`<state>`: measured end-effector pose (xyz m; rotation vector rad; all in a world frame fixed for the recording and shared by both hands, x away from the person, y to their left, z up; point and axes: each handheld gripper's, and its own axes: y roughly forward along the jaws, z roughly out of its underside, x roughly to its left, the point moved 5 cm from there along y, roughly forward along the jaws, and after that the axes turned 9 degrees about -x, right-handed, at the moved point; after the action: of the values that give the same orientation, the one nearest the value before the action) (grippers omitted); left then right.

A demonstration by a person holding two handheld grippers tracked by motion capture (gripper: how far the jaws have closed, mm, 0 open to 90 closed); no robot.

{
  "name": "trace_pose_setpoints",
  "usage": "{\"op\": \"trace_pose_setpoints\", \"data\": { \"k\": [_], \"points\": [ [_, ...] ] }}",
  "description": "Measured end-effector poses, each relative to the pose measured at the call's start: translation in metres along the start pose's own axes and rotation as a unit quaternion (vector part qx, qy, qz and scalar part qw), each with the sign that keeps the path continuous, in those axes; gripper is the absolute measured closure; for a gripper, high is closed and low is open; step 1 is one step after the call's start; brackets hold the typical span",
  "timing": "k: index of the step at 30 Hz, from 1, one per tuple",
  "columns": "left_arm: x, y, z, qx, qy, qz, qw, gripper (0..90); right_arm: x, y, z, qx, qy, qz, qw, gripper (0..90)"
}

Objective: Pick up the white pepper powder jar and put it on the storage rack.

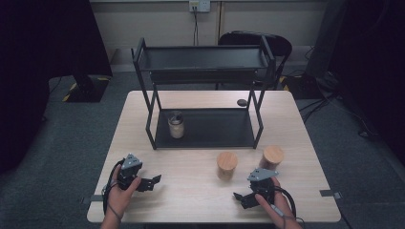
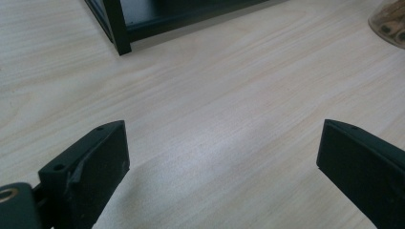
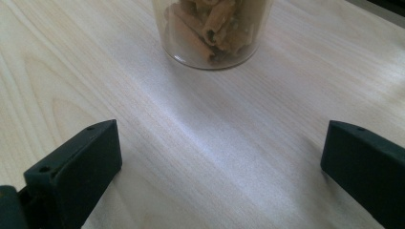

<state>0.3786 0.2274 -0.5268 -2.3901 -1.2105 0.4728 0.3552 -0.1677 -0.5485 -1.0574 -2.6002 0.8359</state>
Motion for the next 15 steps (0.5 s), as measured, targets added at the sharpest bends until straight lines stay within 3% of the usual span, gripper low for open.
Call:
{"op": "trace_pose_setpoints", "data": {
  "k": [15],
  "points": [
    [0.004, -0.004, 0.017, 0.026, 0.013, -0.011, 0.9995, 3.5, 0.000, 0.000, 0.000, 0.000, 0.000, 0.000, 1.0000, 0.0]
  ]
}}
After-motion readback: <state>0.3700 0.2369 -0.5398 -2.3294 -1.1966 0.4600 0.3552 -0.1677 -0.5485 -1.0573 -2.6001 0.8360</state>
